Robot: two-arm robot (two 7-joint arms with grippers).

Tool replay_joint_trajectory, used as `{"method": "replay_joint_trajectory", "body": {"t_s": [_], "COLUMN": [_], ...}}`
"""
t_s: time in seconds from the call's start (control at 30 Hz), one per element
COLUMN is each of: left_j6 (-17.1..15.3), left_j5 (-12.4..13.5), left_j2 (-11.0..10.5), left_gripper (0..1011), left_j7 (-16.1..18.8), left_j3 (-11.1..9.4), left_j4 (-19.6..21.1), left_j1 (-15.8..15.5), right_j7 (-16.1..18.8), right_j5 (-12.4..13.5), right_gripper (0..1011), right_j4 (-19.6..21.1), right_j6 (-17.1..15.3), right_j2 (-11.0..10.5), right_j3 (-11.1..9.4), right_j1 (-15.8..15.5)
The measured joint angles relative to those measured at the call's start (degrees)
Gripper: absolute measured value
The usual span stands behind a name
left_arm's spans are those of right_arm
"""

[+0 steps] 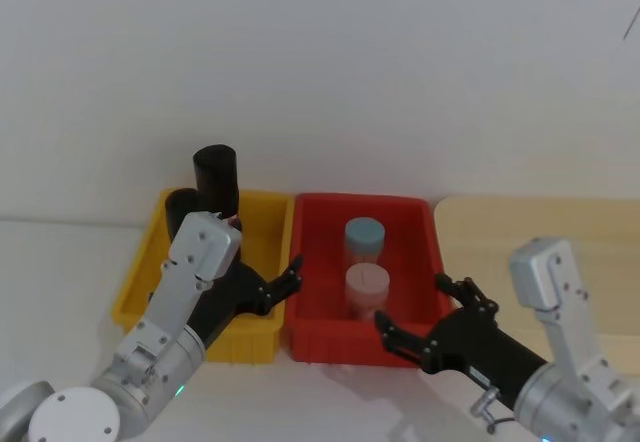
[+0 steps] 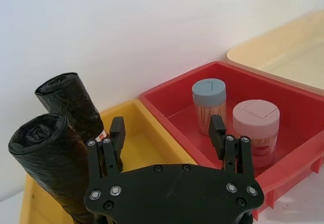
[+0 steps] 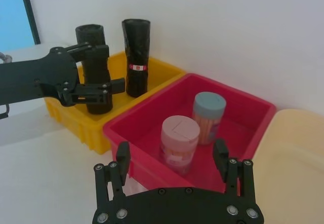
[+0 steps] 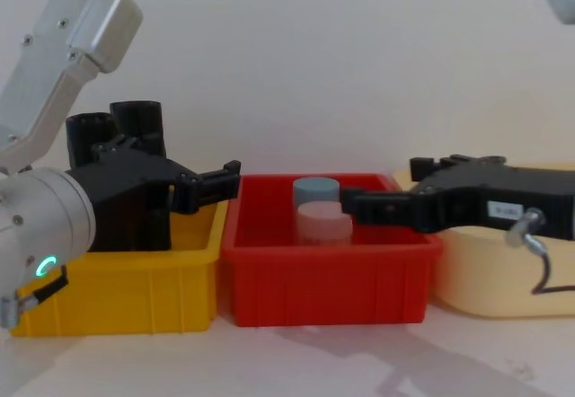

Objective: Pick up the garbage bag with the one hand and transfer it to the other hand.

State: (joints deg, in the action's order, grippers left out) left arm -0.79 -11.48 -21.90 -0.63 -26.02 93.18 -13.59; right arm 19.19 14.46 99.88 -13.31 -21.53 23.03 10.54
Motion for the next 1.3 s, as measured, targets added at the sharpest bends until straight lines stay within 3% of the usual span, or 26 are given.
{"method": "replay_joint_trajectory", "body": {"t_s": [0.67,1.3], "left_j6": [0.0,0.0], "left_j5": [0.0,0.0], "left_j2": [0.0,0.0], "left_gripper": [1001,1001], "left_j7": [0.0,0.0], "left_j3": [0.0,0.0], "left_j4": [0.0,0.0], "left_j1": [0.0,0.0], "right_j7": [-0.5,-1.6], "right_j5": [-4.6,-9.5], "right_gripper": [1004,1004], "right_j4": [-9.2,-18.3], "right_j6": [-4.9,-5.7], "right_j2": [5.0,7.9], "right_j3": [4.4,7.2], "right_j1": [9.2,15.6]}}
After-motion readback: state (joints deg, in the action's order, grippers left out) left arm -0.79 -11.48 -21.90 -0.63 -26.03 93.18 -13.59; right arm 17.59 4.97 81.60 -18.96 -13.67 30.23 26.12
